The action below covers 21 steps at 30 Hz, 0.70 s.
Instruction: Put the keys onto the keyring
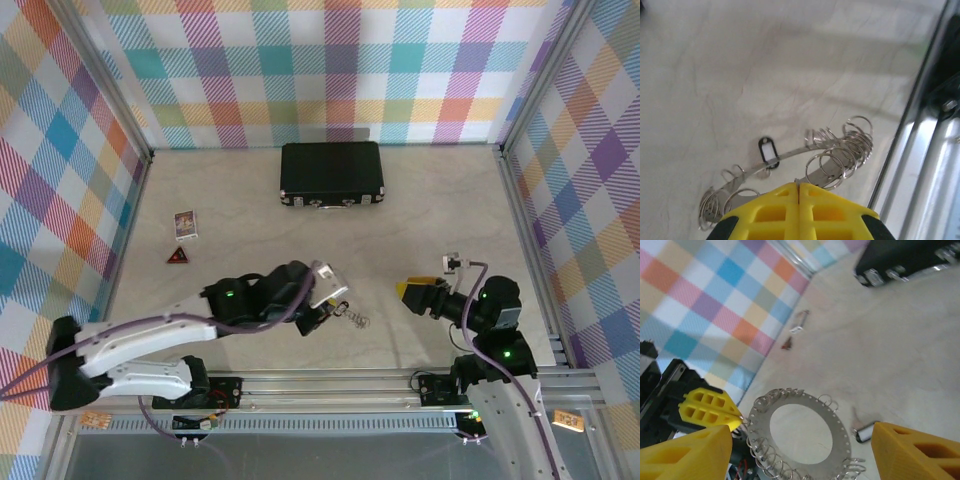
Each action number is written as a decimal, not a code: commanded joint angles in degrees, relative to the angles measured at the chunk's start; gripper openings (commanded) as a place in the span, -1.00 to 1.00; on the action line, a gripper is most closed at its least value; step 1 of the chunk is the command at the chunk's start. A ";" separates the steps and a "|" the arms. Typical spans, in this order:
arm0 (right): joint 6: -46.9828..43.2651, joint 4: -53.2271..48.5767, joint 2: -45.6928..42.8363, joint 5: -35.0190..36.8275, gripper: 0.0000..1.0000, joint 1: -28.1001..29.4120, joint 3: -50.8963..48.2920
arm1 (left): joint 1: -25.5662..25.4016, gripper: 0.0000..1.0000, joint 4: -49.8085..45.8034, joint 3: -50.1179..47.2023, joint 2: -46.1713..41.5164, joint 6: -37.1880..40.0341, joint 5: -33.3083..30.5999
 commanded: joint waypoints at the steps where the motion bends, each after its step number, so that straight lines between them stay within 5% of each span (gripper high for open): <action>1: 0.25 11.40 2.18 -8.58 0.44 0.11 4.11 | 0.98 -1.00 12.77 -2.77 -7.77 3.15 5.53; 10: -5.86 18.27 11.00 -14.96 -0.01 7.42 14.23 | 2.50 -1.00 19.44 -3.10 -14.32 5.88 14.77; 21: -19.64 13.81 17.31 -4.90 -0.40 26.36 19.60 | 2.67 -1.00 28.00 -3.00 -18.04 1.18 21.93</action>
